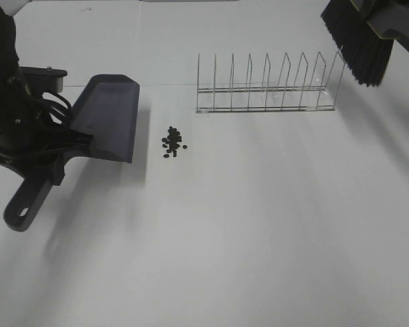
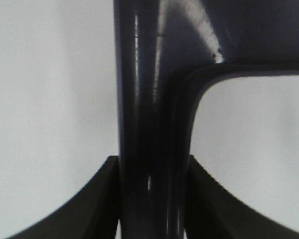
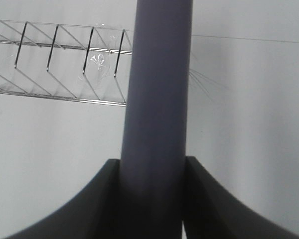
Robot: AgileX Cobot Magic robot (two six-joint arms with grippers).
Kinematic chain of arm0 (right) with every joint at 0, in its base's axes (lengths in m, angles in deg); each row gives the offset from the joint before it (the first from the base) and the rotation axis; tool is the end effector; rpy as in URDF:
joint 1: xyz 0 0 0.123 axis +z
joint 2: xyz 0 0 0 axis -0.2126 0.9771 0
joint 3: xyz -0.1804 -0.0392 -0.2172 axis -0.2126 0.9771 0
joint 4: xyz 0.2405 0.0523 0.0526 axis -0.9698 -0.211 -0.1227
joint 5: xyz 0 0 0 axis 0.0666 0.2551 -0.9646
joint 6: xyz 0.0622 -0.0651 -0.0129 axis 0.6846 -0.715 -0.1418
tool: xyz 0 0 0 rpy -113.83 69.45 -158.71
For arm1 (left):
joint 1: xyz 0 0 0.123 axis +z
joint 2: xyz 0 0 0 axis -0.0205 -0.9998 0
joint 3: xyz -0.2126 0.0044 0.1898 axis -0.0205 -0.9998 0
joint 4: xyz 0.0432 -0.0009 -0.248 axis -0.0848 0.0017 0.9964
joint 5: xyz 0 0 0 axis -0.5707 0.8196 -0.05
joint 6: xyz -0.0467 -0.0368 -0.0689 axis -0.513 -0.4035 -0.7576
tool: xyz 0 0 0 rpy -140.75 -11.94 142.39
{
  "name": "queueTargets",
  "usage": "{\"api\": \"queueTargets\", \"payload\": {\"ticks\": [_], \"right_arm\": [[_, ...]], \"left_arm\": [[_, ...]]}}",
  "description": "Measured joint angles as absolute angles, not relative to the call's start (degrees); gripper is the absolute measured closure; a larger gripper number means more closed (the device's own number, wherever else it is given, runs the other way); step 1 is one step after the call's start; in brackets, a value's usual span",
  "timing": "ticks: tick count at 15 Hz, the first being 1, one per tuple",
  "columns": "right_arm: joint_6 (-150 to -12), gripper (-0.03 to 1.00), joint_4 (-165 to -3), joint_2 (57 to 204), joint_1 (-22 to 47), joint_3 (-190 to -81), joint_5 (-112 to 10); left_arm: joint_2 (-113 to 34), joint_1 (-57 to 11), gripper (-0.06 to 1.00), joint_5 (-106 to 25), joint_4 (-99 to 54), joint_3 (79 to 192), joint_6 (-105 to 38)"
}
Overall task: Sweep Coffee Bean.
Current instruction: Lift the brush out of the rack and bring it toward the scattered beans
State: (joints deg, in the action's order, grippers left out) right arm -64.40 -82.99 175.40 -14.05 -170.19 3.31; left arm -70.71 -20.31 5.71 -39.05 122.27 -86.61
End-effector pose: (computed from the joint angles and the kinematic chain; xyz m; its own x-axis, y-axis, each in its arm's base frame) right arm 0.4595 -0.0049 0.3047 -0.8767 -0.0312 -0.4800 -0.0695 0.9956 0.0624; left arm 0.3174 -0.1211 0.1756 -0.9913 0.0653 -0.1140 0.0651 0.9979 0.0048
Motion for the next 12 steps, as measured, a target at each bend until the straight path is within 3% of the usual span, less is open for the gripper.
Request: {"api": "queueTargets", "payload": {"ticks": [4, 8, 12], "right_arm": [[-64.3, 0.7, -83.0, 173.1, -13.1, -168.7, 9.8], [-60.8, 0.7, -79.2, 171.3, -4.3, -160.6, 8.8], [-50.7, 0.7, -69.8, 173.1, 5.4, -152.8, -0.3]], "left_arm": [[-70.8, -20.3, 0.62, 7.9, -39.6, 122.1, -86.6], [-75.4, -20.8, 0.62, 8.4, -39.7, 121.9, -86.6], [-80.3, -22.6, 0.62, 6.4, -38.6, 121.9, -86.7]]}}
